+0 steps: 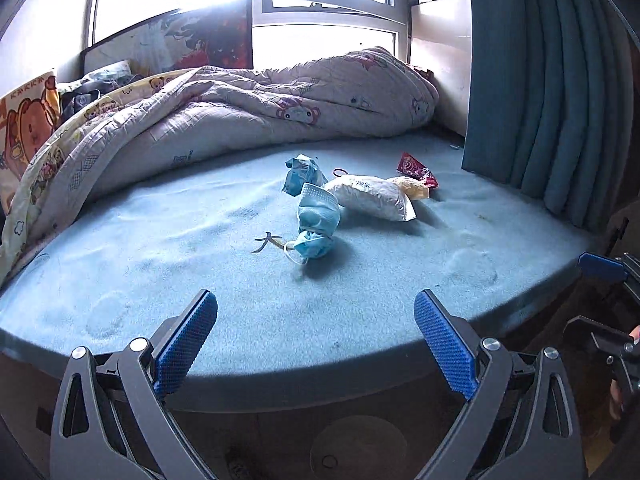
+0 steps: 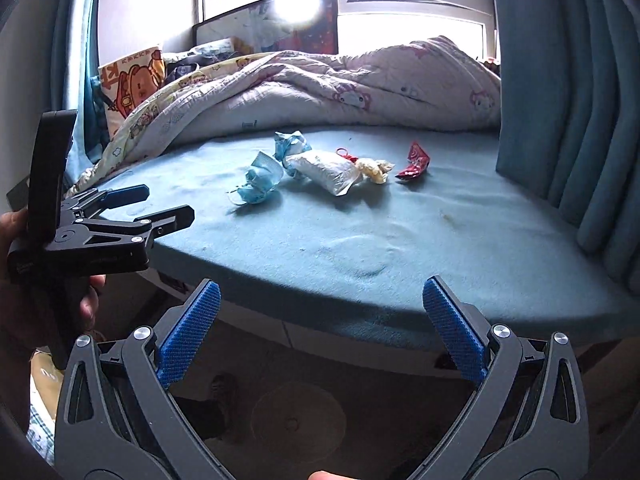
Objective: Collect trash
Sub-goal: 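Grasp the blue face mask with the left tool while the right tool grasps the red candy wrapper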
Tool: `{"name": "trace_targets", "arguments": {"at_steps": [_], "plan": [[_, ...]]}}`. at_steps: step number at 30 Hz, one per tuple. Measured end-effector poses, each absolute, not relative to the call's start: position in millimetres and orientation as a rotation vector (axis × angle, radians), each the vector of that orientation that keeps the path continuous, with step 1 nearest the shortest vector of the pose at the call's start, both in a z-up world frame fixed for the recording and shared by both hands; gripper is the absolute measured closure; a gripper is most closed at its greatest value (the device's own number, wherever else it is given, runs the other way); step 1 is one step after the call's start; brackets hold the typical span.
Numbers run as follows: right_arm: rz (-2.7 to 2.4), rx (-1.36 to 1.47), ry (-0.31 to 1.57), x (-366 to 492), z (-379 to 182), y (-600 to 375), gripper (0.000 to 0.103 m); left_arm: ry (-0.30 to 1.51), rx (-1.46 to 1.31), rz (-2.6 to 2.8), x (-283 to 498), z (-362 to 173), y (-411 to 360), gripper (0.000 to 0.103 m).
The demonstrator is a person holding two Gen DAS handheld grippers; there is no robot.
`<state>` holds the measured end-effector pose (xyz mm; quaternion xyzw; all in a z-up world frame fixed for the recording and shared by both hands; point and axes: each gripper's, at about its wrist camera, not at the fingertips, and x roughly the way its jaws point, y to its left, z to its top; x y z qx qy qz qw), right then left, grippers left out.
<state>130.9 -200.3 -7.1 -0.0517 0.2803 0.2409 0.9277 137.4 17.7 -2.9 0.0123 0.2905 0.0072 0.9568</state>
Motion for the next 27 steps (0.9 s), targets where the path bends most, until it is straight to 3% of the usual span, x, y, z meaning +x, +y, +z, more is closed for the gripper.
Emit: {"name": "trace_targets", "arguments": {"at_steps": [22,24,25,27], "plan": [[0.416,-0.148,0.621,254,-17,-205,0.005,0.719,0.011,0.055,281,-30,24,0.007],[0.413,-0.144,0.629,262,-19,-205,0.005,0.747,-0.005,0.046,286,-34,26,0.027],[0.411,-0.142,0.633,266,-20,-205,0.005,0.757,-0.011,0.037,287,-35,27,0.046],[0.404,-0.141,0.645,276,-23,-204,0.005,0.768,-0.023,0.017,288,-38,28,0.053]]}}
